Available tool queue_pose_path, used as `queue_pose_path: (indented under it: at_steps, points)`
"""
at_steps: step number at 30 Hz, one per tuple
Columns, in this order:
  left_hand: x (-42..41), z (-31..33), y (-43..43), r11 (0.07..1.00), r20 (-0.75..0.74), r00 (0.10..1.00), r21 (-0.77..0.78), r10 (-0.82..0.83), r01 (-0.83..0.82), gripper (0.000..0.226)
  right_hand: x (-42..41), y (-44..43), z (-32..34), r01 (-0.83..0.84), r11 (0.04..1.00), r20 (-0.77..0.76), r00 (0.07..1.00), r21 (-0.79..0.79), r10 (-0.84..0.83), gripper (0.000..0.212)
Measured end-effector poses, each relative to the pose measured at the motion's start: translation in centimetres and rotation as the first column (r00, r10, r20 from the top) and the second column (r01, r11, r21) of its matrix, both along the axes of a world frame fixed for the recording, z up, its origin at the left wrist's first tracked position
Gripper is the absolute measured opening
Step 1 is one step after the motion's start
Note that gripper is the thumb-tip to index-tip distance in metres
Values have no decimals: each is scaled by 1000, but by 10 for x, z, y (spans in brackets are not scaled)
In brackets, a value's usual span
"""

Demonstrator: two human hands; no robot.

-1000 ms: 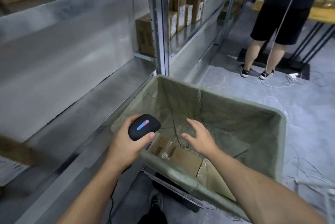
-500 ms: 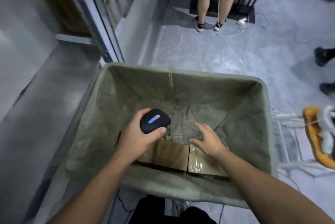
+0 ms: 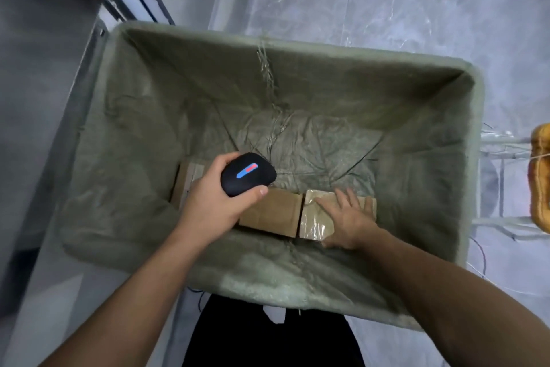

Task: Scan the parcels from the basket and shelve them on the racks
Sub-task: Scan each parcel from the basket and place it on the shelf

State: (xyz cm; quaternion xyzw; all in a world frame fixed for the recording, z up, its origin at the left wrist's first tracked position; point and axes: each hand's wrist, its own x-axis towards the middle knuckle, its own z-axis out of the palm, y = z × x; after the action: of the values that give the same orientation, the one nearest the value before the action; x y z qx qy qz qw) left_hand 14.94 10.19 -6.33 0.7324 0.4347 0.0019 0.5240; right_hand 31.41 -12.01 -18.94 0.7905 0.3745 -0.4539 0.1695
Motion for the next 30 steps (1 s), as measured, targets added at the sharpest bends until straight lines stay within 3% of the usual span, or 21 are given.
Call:
queue_pose_path:
  at_steps: [3,7,12,16,18,21,23,25,28,30]
  points:
    - [4,3,-6,999,-32,999,38,27,-26,71,7,-3,-5,-128,990,40,991,-60,130,124]
    - [8,7,-14,996,-44,996,50,75,-73,65,16,-6,-3,-139,990,54,989,-5,139,116]
    - [10,13,-21,983,-1,983,28,183,-183,60,36,2,16,70,996,30,997,54,-72,109]
    - [13,14,-24,967,67,965,-23,253,-252,61,58,9,28,346,933,35,936,100,-351,100]
    - [13,14,-24,961,74,959,-28,275,-274,59,65,12,25,556,812,-54,829,177,-556,101]
    - [14,14,-23,956,72,953,-39,293,-291,56,67,18,17,833,492,-320,551,251,-770,108]
    - [15,15,-23,953,71,951,-42,302,-299,55,63,23,16,900,358,-449,434,247,-781,101]
    - [16,15,-22,949,76,946,-45,314,-311,53,58,26,11,933,288,-539,360,217,-761,96]
    - [16,15,-20,949,77,946,-43,316,-313,52,52,29,1,963,205,-626,268,173,-732,88]
    - [16,14,-19,950,71,947,-55,312,-309,51,52,29,-4,985,93,-650,166,146,-742,81]
